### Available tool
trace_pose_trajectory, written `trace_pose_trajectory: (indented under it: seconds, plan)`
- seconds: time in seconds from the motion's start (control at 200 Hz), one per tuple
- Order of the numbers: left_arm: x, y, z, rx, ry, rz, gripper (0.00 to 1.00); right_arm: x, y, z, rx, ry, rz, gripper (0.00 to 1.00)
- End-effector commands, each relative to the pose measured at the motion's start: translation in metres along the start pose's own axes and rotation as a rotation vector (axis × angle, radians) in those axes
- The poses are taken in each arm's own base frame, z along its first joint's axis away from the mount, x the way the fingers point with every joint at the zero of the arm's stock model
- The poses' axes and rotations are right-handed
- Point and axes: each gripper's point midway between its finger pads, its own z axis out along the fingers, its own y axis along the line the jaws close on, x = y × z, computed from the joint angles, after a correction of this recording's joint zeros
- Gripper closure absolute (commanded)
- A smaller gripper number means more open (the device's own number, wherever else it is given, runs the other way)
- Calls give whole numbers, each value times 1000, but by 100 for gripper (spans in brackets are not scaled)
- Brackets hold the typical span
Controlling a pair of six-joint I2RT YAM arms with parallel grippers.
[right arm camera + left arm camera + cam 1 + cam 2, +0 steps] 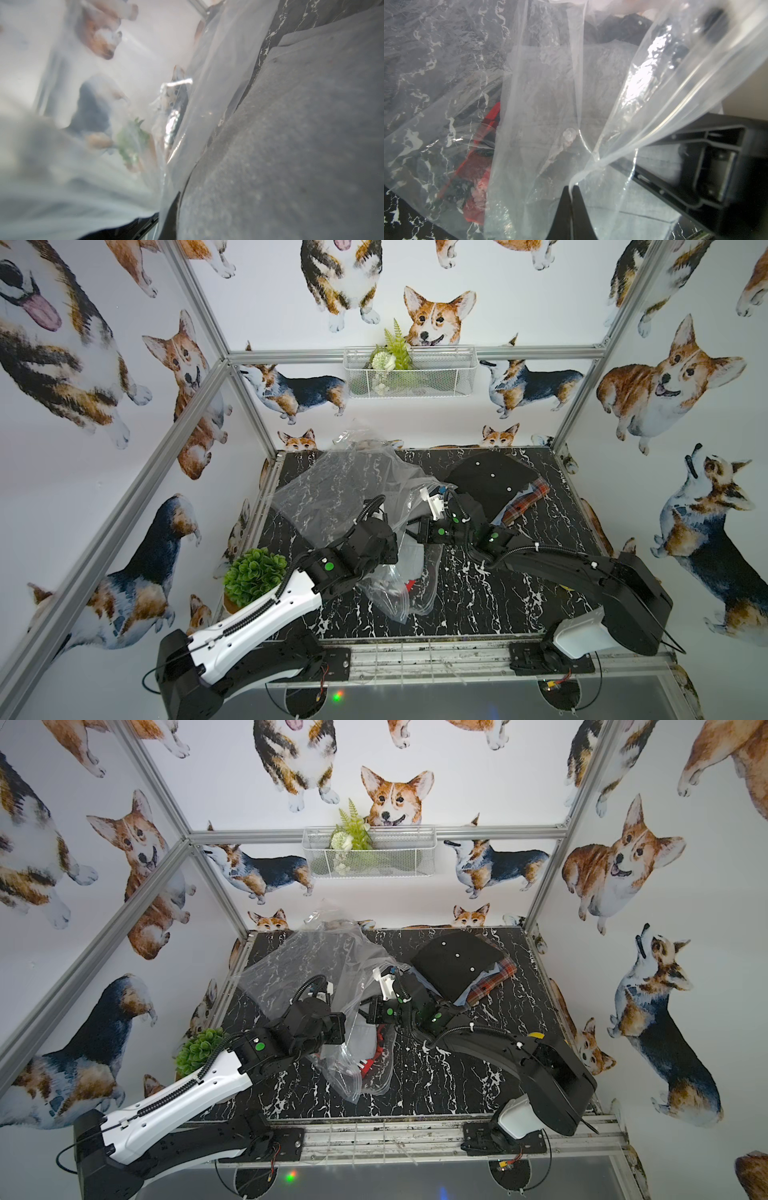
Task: Take the shirt out of the vacuum bag
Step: Take out the shirt from the vacuum bag.
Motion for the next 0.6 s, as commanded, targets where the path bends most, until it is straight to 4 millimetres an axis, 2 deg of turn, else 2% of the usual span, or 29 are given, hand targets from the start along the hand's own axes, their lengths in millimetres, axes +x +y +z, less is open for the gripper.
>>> trace_pose_trajectory:
  seconds: [0.0, 0.375, 0.59]
  plan:
    - [-1, 2, 1, -12, -3, -12, 100, -10, 19, -7, -76, -38, -20, 100]
    - [2, 6, 2, -26, 2, -11, 100, -6, 29, -21, -130, -23, 15, 100]
    - [1, 7, 3, -31, 5, -12, 100, -3, 44, -33, -199, -12, 48, 100]
